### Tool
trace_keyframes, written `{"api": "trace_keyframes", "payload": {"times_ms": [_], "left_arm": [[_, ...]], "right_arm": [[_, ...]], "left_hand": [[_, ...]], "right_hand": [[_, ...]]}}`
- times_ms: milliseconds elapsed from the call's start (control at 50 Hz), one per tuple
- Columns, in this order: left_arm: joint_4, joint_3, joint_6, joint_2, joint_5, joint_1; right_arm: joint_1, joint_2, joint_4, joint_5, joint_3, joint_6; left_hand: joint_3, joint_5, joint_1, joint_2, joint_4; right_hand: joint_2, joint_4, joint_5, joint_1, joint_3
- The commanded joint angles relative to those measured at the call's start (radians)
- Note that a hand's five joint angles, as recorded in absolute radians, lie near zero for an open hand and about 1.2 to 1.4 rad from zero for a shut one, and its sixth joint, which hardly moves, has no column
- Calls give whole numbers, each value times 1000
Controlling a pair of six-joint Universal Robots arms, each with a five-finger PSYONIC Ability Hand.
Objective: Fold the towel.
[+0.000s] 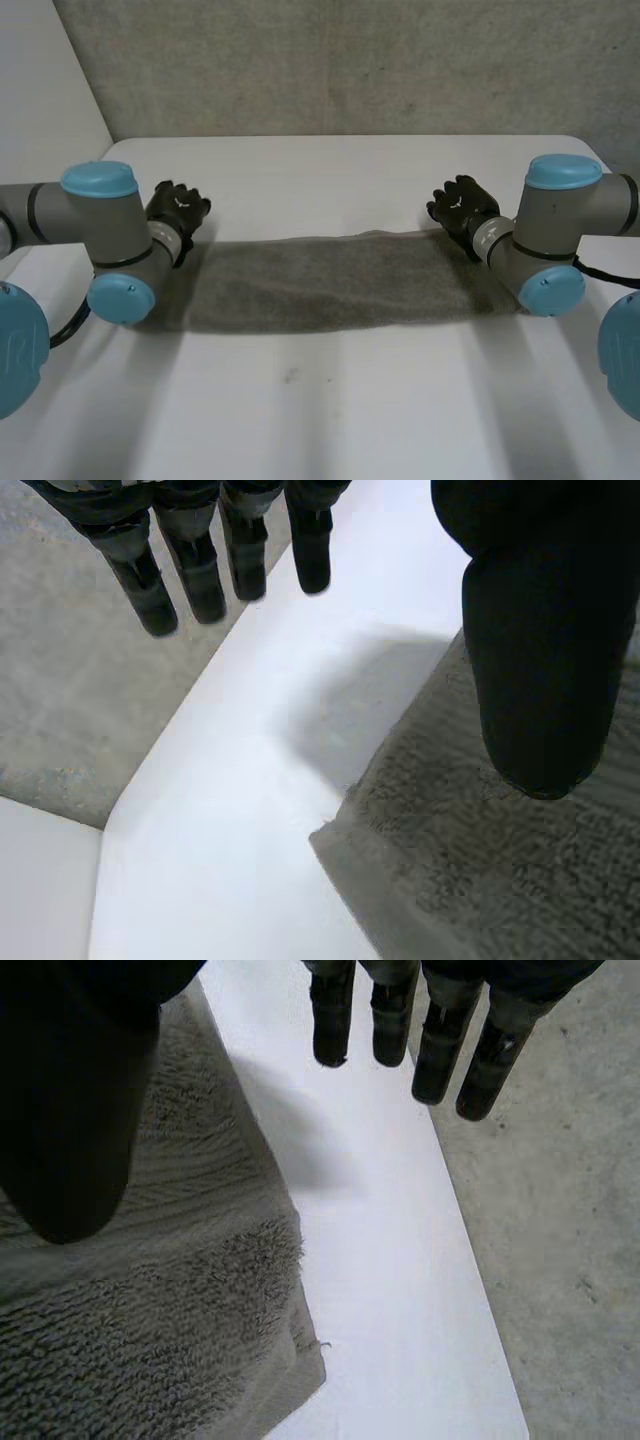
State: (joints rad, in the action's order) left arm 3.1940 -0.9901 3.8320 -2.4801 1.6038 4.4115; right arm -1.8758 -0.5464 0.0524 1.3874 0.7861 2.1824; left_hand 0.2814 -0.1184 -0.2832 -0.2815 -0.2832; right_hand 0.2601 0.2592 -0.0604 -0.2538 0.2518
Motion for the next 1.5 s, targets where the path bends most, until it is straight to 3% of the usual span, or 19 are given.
{"api": "trace_keyframes", "payload": {"times_ms": [20, 120, 260, 460, 520, 660, 780, 900, 960, 980, 1000, 1040, 1120, 1160, 1300, 1380, 1420, 1500], "left_arm": [[1, -12, -9, 47, 19, -23], [-3, -80, -22, 160, 25, -23], [3, -220, -54, 333, 16, -14], [24, -496, -207, 575, -34, 25], [29, -533, -233, 601, -55, 34], [73, -680, -383, 665, -130, 54], [127, -746, -408, 665, -142, 65], [149, -766, -410, 665, -142, 72], [150, -769, -411, 665, -142, 74], [152, -771, -411, 665, -142, 74], [156, -772, -410, 665, -142, 72], [159, -774, -411, 665, -140, 72], [164, -775, -411, 665, -142, 72], [164, -775, -410, 665, -142, 71], [164, -777, -411, 665, -142, 71], [164, -777, -411, 667, -140, 71], [164, -777, -411, 667, -139, 71], [162, -779, -411, 670, -136, 71]], "right_arm": [[0, -55, -36, 41, 10, 66], [4, -197, -46, 42, 88, 190], [20, -388, -46, 39, 255, 250], [98, -627, 4, 33, 562, 332], [115, -641, 24, 27, 593, 343], [205, -638, 47, -85, 734, 356], [236, -538, -37, -159, 782, 358], [254, -469, -71, -162, 777, 347], [257, -431, -86, -156, 760, 341], [259, -419, -97, -151, 748, 339], [264, -409, -112, -136, 733, 346], [279, -403, -124, -107, 719, 346], [319, -402, -149, -25, 700, 318], [366, -397, -151, 33, 679, 230], [445, -473, -144, 68, 674, 4], [411, -561, -144, 67, 648, 31], [318, -633, -143, 67, 598, 98], [179, -641, -144, 70, 541, 149]], "left_hand": [[-107, 118, 109, 107, 109], [-107, 118, 109, 107, 109], [-107, 118, 109, 107, 109], [-107, 118, 109, 107, 109], [-107, 118, 109, 107, 109], [-107, 118, 109, 107, 109], [-107, 118, 109, 107, 109], [-107, 118, 109, 107, 109], [-107, 118, 109, 107, 109], [-107, 118, 109, 107, 109], [-107, 118, 109, 107, 109], [-107, 118, 109, 107, 109], [-107, 118, 109, 107, 109], [-107, 118, 109, 107, 109], [-107, 118, 109, 107, 109], [-107, 118, 109, 107, 109], [-107, 118, 109, 107, 109], [-107, 118, 109, 107, 109]], "right_hand": [[-86, -85, 60, 79, -77], [-86, -85, 60, 79, -77], [-86, -85, 60, 79, -77], [-86, -85, 60, 79, -77], [-86, -85, 60, 79, -77], [-86, -85, 60, 79, -77], [42, 43, -67, -48, 50], [215, 216, -241, -222, 224], [368, 369, -393, -374, 376], [627, 628, -652, -633, 635], [1039, 1040, -1064, -1045, 1047], [1135, 1136, -1160, -1142, 1144], [1136, 1137, -1161, -1143, 1145], [1136, 1137, -1161, -1143, 1145], [1136, 1137, -1161, -1143, 1145], [1136, 1137, -1161, -1143, 1145], [1136, 1137, -1161, -1143, 1145], [1136, 1137, -1161, -1143, 1145]]}}
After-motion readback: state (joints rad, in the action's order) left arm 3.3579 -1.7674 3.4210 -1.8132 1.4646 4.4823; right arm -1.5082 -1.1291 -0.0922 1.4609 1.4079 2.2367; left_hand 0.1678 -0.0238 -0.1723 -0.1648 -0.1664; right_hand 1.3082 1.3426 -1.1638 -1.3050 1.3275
